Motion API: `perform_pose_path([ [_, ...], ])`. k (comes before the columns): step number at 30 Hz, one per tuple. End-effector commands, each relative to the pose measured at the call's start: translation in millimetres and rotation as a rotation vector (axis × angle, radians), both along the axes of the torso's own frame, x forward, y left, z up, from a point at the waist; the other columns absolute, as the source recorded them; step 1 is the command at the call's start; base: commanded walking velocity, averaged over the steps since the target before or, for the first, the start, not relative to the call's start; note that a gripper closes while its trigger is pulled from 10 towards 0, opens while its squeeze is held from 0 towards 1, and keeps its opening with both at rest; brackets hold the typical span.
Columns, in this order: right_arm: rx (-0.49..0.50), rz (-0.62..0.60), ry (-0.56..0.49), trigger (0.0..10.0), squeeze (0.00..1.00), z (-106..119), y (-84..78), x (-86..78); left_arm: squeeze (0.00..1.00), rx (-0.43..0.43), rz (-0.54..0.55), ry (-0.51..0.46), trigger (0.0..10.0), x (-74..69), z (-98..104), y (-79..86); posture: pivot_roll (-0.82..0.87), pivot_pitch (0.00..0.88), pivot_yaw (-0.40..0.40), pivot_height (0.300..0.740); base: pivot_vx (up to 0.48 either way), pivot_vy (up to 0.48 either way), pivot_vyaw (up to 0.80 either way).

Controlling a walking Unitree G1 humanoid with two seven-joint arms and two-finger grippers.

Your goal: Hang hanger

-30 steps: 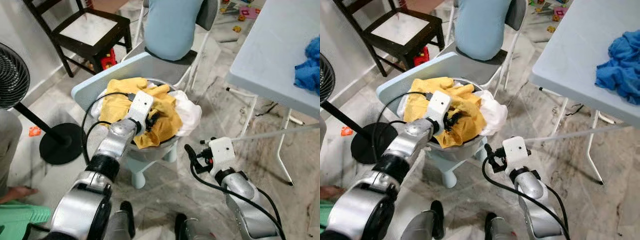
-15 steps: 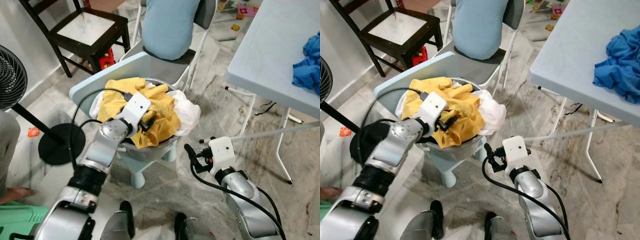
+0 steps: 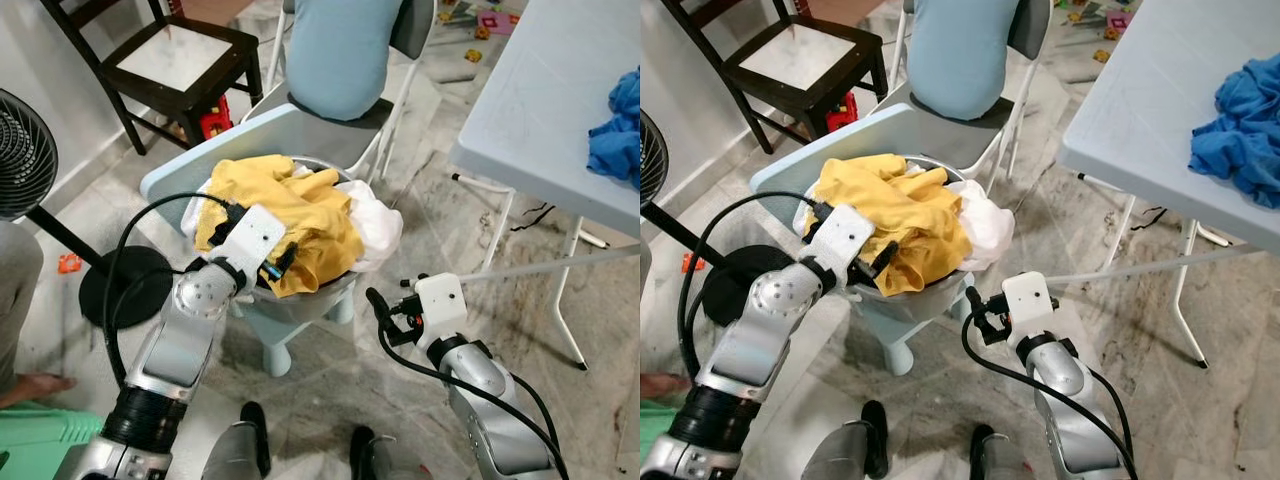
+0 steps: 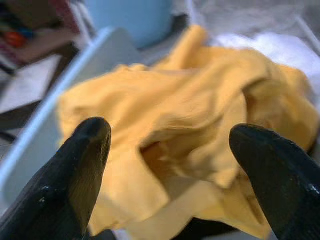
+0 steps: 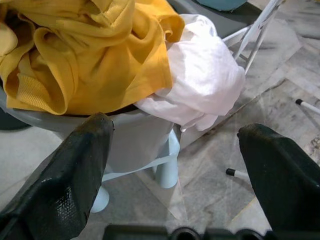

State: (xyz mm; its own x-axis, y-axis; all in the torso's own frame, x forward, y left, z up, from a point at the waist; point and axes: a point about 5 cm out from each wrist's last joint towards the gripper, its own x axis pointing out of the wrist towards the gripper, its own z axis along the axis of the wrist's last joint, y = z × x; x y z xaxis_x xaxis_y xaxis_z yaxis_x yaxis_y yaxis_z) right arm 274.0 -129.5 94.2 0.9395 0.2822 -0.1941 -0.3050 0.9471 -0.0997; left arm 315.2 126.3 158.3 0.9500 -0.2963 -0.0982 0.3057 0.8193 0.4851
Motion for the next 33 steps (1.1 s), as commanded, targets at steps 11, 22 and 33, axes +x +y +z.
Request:
perform_pose_path([
  [11, -0.003, -0.003, 0.025, 10.0, 0.0, -6, -1.4, -0.6, 1.0, -0.096, 0.132, 0.004, 10.0, -2.0, -8, 18.8, -0.01, 0.275, -0.022, 0.74, 0.0, 0.0, 0.0],
  [22, -0.005, -0.01, 0.015, 10.0, 0.0, -4, -1.8, -1.0, 0.0, -0.229, 0.202, 0.033, 10.0, 30.6, -15, 35.5, -0.03, 0.28, -0.025, 0.74, 0.0, 0.0, 0.0],
  [33, -0.012, -0.013, 0.012, 10.0, 0.0, -3, -3.0, -2.2, 0.0, -0.282, 0.127, 0.069, 0.0, 45.1, -20, 18.0, -0.05, 0.283, -0.03, 0.74, 0.0, 0.0, 0.0],
])
